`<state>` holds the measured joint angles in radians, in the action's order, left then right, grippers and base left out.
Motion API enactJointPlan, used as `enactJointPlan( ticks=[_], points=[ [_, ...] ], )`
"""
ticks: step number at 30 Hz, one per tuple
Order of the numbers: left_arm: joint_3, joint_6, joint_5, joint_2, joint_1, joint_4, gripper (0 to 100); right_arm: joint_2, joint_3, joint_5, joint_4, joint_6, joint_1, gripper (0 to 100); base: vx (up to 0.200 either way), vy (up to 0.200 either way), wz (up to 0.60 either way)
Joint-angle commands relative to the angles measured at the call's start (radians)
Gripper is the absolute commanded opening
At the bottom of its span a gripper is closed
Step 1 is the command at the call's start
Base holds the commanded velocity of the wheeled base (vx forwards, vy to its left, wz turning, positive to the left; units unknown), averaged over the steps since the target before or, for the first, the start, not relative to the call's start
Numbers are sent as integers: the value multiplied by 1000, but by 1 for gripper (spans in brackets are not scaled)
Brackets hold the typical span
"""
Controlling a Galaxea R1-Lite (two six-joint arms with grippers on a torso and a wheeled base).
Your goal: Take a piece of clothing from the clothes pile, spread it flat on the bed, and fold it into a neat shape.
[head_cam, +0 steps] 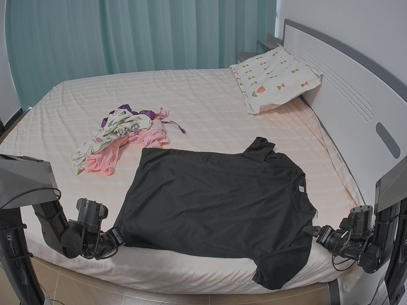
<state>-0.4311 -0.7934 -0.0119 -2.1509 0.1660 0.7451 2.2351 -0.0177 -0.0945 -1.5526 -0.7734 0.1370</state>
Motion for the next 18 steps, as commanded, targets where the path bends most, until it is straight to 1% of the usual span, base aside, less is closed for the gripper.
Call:
enactJointPlan(
  ticks=[1,6,14,15,18],
  points=[
    [20,2,-2,0,3,-1,0,14,18,-1,-11,14,13,100,0,0,0],
    [58,-1,-8,46,-3,0,0,37,18,1,-11,49,47,100,0,0,0],
    [126,-3,-2,78,-5,3,0,81,12,-1,-12,60,76,100,0,0,0],
    [133,-4,3,82,-6,7,0,84,7,-1,-12,62,79,0,0,0,0],
    [152,-4,4,74,-5,28,0,90,4,-4,-12,69,88,0,0,0,0]
  ],
)
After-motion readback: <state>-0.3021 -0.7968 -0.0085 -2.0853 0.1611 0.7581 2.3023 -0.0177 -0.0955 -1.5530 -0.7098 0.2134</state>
